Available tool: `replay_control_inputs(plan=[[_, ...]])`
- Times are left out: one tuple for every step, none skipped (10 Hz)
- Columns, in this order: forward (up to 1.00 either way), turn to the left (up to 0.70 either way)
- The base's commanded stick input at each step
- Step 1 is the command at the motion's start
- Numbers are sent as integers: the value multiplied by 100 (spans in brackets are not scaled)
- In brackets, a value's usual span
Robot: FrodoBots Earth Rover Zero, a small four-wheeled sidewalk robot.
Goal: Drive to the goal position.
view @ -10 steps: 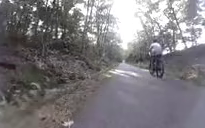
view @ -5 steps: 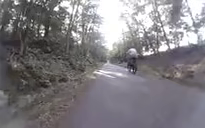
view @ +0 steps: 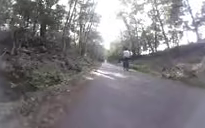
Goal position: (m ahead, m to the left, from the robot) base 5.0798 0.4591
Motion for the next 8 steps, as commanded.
replay_control_inputs(plan=[[70,-1],[70,-1],[70,-1],[70,-1],[70,-1],[70,-1],[70,-1],[70,8]])
